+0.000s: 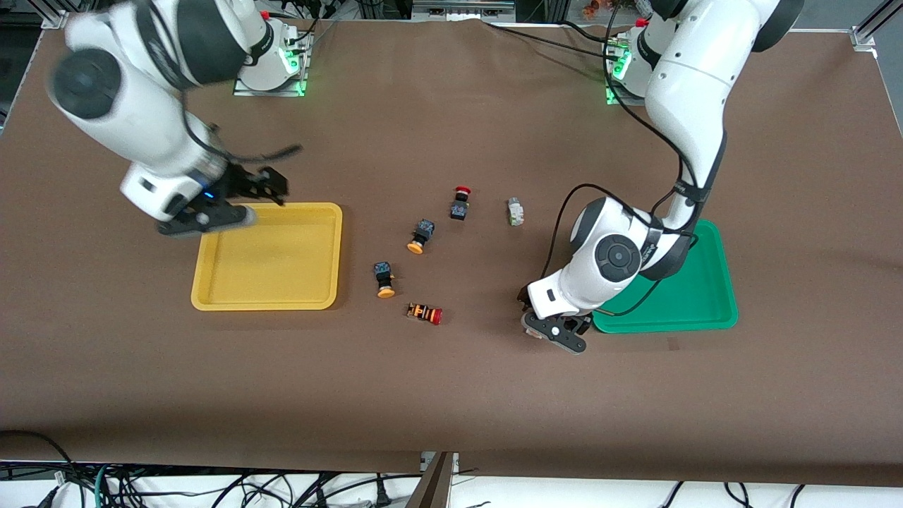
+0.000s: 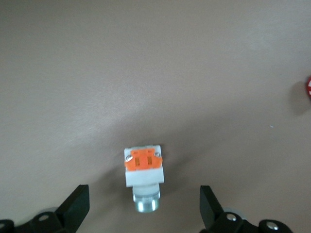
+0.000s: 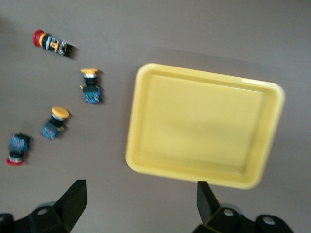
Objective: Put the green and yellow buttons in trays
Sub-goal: 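Grasp the yellow button and white block with the right and left grippers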
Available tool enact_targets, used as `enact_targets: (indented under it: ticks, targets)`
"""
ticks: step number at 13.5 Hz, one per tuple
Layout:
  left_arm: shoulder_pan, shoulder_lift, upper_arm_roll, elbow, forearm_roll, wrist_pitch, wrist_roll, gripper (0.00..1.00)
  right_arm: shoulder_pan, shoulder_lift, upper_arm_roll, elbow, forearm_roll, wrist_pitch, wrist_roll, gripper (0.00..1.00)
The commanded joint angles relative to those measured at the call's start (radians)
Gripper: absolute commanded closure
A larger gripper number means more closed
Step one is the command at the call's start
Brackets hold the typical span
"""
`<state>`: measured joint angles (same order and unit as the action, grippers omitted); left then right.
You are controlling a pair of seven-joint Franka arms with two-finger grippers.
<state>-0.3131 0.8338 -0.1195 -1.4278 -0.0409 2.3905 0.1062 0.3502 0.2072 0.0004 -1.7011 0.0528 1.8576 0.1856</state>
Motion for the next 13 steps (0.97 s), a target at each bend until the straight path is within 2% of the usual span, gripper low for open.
enact_targets:
  ticks: [1, 2, 3, 5, 6, 8, 11, 12, 13]
  targets:
    - [-0.014, 0.060, 0.003, 0.033, -0.023, 0.029, 0.035, 0.11, 0.070, 0.153, -0.003, 0.027, 0.018, 0.144, 0.121, 0.00]
    - [-0.014, 0.064, 0.003, 0.033, -0.020, 0.029, 0.036, 0.51, 0.088, 0.205, -0.003, 0.029, 0.019, 0.211, 0.167, 0.00]
    - [-0.015, 0.070, 0.004, 0.036, -0.013, 0.029, 0.044, 0.69, 0.104, 0.259, -0.003, 0.032, 0.028, 0.277, 0.182, 0.00]
    - [-0.018, 0.077, 0.004, 0.041, -0.008, 0.029, 0.096, 0.94, 0.122, 0.345, -0.003, 0.034, 0.083, 0.398, 0.186, 0.00]
    - [-0.011, 0.064, 0.004, 0.040, -0.005, 0.024, 0.102, 1.00, 0.140, 0.386, -0.003, 0.035, 0.088, 0.467, 0.187, 0.00]
    - [-0.003, -0.016, 0.007, 0.018, -0.007, -0.037, 0.095, 1.00, 0.188, 0.461, -0.003, 0.041, 0.085, 0.578, 0.257, 0.00]
    - [0.090, -0.155, 0.015, 0.023, -0.002, -0.411, 0.118, 1.00, 0.205, 0.520, -0.005, 0.041, 0.075, 0.678, 0.267, 0.02]
    - [0.136, -0.169, 0.015, 0.023, 0.007, -0.494, 0.174, 0.99, 0.205, 0.544, -0.005, 0.041, 0.074, 0.708, 0.258, 0.04]
    - [0.191, -0.177, 0.015, 0.020, 0.009, -0.558, 0.226, 0.99, 0.204, 0.563, -0.003, 0.041, 0.076, 0.721, 0.253, 0.12]
